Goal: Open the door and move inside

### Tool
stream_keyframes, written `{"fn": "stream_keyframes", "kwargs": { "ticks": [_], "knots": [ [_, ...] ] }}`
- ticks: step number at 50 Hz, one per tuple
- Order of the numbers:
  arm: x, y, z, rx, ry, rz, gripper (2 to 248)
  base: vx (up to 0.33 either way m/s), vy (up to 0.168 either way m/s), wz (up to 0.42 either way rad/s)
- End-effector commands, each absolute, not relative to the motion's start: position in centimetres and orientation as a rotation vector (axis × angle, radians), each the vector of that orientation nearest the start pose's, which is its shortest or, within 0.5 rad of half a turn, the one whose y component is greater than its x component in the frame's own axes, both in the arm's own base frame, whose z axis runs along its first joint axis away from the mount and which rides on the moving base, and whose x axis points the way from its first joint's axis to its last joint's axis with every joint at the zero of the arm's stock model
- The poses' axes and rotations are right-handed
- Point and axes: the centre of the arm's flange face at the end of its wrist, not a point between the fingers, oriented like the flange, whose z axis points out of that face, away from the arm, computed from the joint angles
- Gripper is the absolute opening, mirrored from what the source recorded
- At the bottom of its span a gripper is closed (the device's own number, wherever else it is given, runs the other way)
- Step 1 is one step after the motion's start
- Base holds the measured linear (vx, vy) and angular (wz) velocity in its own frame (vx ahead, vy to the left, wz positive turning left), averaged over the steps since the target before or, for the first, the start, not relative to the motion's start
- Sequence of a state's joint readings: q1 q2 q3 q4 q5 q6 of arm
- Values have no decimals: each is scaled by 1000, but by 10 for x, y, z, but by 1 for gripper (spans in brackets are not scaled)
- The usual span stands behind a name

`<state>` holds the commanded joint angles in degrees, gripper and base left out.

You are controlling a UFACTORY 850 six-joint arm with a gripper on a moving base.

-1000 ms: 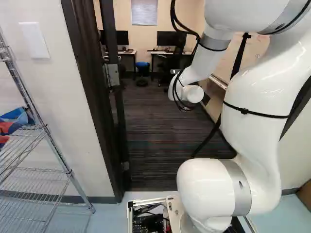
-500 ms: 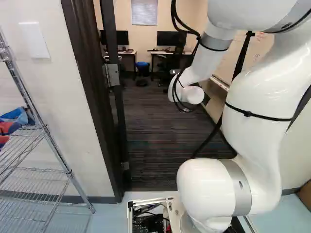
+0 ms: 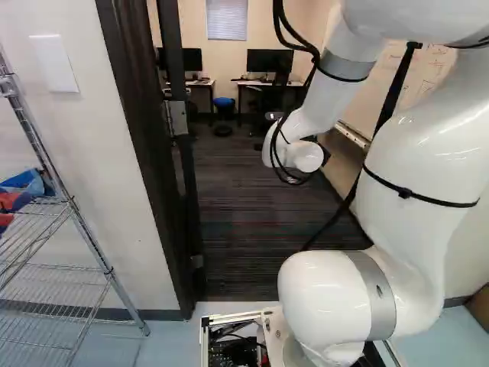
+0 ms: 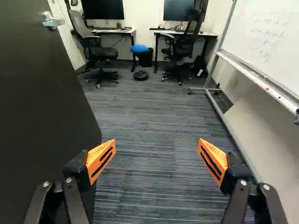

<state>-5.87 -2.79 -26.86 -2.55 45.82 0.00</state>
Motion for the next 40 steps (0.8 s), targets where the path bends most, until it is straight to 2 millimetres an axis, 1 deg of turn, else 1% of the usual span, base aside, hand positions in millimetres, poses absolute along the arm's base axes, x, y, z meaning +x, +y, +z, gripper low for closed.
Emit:
{"fn": "stream_keyframes", "kwargs": {
  "ticks": [25, 40],
  "knots": [
    [345, -17, 386, -2588, 34, -1826, 247, 0, 0, 0],
    [313, -9, 379, -2575, 19, -1825, 247, 0, 0, 0]
  ]
}}
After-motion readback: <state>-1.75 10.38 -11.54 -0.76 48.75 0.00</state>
